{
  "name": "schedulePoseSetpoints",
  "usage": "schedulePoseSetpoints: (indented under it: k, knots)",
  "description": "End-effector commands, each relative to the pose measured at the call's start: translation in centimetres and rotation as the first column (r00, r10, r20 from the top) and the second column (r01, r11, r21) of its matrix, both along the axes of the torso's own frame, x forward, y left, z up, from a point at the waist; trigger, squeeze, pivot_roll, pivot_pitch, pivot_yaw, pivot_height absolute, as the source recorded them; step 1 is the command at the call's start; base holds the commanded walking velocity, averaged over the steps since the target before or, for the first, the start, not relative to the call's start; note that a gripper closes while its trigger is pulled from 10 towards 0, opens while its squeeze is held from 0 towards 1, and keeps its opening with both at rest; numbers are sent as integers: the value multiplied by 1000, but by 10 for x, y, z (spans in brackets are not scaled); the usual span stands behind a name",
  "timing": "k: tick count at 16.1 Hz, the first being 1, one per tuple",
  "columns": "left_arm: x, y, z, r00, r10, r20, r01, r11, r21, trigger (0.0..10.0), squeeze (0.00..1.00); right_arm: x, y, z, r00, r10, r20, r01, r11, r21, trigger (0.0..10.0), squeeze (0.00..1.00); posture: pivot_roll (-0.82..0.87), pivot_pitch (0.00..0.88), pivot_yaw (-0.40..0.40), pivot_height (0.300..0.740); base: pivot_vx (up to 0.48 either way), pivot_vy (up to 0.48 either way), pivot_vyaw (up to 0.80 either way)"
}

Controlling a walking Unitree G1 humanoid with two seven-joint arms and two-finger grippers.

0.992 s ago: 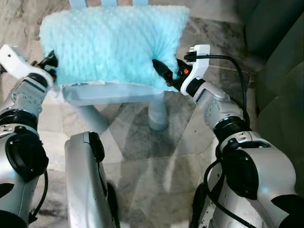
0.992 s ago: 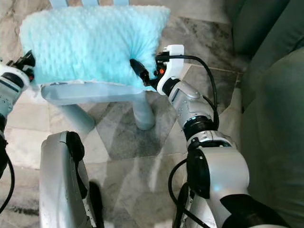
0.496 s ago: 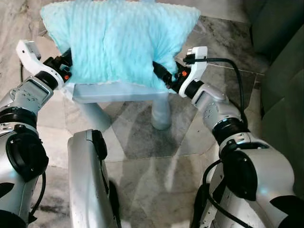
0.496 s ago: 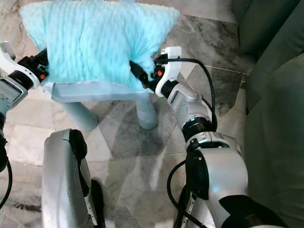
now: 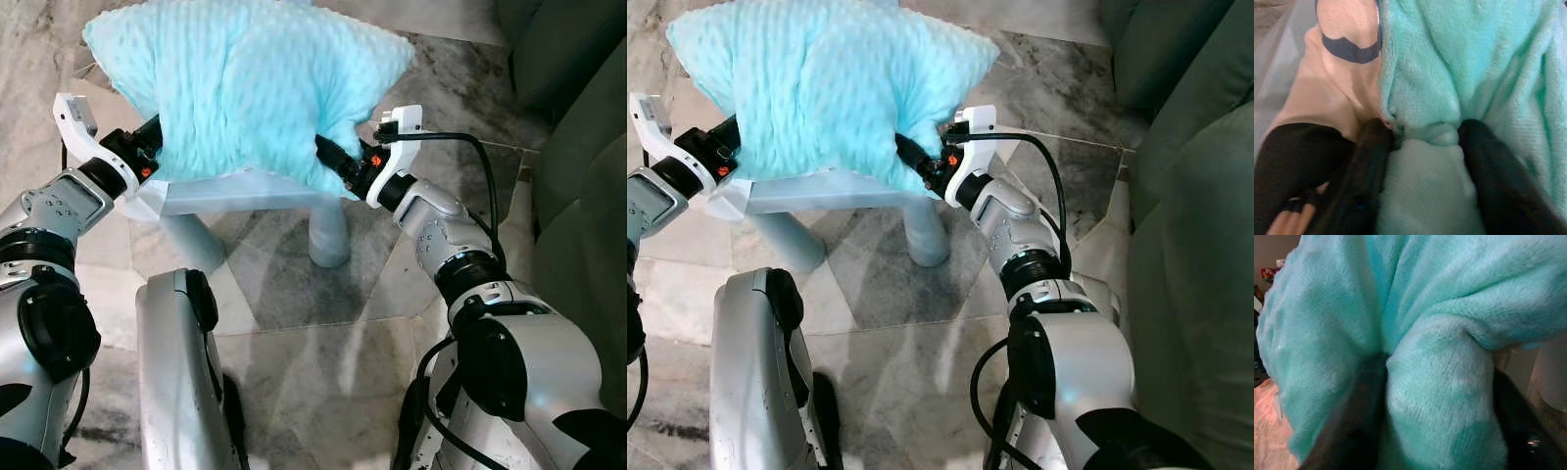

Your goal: Move the pillow to the sofa

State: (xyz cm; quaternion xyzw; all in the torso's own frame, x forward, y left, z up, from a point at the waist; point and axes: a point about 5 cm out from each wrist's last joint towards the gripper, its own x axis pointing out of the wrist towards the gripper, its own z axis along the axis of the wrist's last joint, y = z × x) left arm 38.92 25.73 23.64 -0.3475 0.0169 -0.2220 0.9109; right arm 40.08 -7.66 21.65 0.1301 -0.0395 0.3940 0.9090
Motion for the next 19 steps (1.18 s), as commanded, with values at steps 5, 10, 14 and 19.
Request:
schedulePoseSetpoints:
  k: [5, 10, 14, 19]
  knots:
    - [-2, 1, -28, 993, 83, -88, -75, 993, 90, 0, 0, -8, 11, -28, 997, 30, -69, -34, 998, -51, 0, 0, 28, 378, 50, 306, 0, 0, 0]
    - [-8, 1, -52, 989, 125, -78, -112, 983, 147, 0, 0, -8, 2, -20, 1000, 13, 8, -12, 998, -70, 0, 0, 9, 278, 29, 306, 0, 0, 0]
    - [-13, -4, -65, 971, 237, 35, -237, 931, 277, 0, 0, -9, -16, -14, 994, -64, 87, 69, 996, -55, 0, 0, -12, 155, 14, 306, 0, 0, 0]
    - [-30, -28, -87, 910, 385, 154, -414, 866, 280, 0, 0, -25, -39, -32, 962, -249, 115, 252, 968, -9, 0, 0, -63, 17, 8, 306, 0, 0, 0]
